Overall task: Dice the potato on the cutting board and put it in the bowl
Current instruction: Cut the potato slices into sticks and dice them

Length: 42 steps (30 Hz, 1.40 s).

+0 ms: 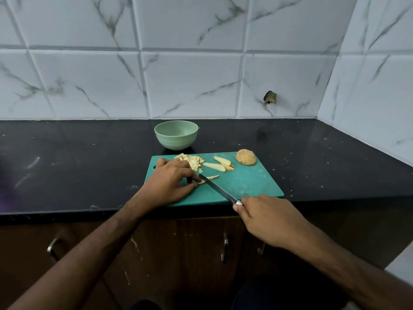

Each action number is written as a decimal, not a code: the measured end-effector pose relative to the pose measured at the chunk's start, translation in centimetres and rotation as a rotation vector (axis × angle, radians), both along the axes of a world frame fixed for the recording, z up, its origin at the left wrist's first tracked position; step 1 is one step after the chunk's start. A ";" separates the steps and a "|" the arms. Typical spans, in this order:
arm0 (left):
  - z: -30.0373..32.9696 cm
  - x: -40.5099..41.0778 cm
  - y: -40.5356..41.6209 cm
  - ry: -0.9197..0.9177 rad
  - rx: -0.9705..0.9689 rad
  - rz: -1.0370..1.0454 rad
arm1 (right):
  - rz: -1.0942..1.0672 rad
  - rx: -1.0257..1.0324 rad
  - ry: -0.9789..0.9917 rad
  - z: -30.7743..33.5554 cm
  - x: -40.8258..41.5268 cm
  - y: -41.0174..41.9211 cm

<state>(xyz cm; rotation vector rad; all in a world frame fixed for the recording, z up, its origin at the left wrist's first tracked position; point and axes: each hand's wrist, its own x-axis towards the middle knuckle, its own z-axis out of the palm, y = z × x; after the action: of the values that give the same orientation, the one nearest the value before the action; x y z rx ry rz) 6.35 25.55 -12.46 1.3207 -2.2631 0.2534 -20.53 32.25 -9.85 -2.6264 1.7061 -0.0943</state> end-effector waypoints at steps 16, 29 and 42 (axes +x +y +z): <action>-0.3 0.2 0.1 0.037 -0.047 0.054 | 0.030 0.004 0.010 0.2 1.0 -0.4; -0.1 0.2 0.2 0.000 -0.061 0.065 | 0.002 0.039 -0.017 2.1 0.4 -1.0; -0.4 0.2 -0.4 -0.087 0.109 -0.042 | -0.099 0.045 0.025 1.2 -1.8 -2.2</action>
<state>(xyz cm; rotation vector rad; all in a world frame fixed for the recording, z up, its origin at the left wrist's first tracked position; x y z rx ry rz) 6.53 25.16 -12.89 1.3388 -2.4047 0.1783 -22.32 30.04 -8.60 -2.5220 1.8229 -0.0239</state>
